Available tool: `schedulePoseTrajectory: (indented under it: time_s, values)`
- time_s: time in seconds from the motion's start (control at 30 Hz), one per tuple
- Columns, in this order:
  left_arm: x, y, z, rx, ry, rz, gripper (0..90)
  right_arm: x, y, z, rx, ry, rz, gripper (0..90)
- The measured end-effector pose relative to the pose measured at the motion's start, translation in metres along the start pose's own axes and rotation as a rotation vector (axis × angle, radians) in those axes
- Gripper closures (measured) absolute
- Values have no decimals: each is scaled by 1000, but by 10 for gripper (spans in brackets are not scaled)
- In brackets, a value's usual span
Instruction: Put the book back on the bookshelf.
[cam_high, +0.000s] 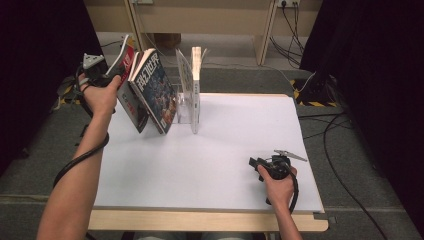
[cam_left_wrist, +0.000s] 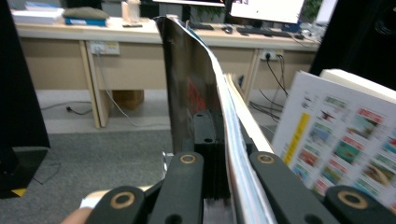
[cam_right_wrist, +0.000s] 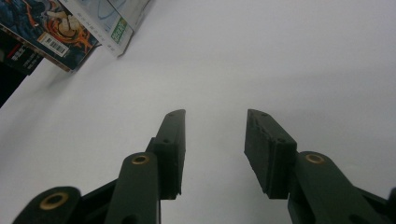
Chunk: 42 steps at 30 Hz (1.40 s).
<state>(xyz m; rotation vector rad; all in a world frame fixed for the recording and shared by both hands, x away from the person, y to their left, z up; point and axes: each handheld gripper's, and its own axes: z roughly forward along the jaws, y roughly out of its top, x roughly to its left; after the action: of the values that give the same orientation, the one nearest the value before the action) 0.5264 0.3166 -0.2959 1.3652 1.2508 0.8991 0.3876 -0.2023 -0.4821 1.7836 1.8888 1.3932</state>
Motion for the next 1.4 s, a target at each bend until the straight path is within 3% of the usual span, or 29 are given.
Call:
schedulePoseTrajectory:
  time_s: [0.1,0.13,0.23,0.63,0.8,1.03,1.13,1.17,1.27,1.33,1.4]
  values:
    - [2,-8,7,8,17,-17,861,0,-1,0,4,1,-1,593]
    - [5,-20,12,34,29,-14,861,0,0,0,2,4,-4,593]
    - [8,-25,12,9,38,-31,861,0,1,-1,-2,4,-7,593]
    - [19,-24,11,21,64,-58,849,-1,1,-2,0,2,-1,593]
    - [26,-21,7,52,46,-84,768,1,0,-2,3,6,-3,592]
    - [28,-13,10,92,36,-92,753,1,0,0,11,6,-1,592]
    - [26,-12,12,112,52,-86,802,1,0,1,15,6,-1,592]
    - [24,-12,13,116,64,-80,855,1,0,1,13,6,-3,591]
    - [21,-11,14,121,68,-65,859,1,0,0,12,7,-1,592]
    - [15,-10,17,104,73,-29,861,0,0,0,9,6,-5,592]
    - [11,-8,18,85,78,-19,862,0,0,0,10,7,-7,592]
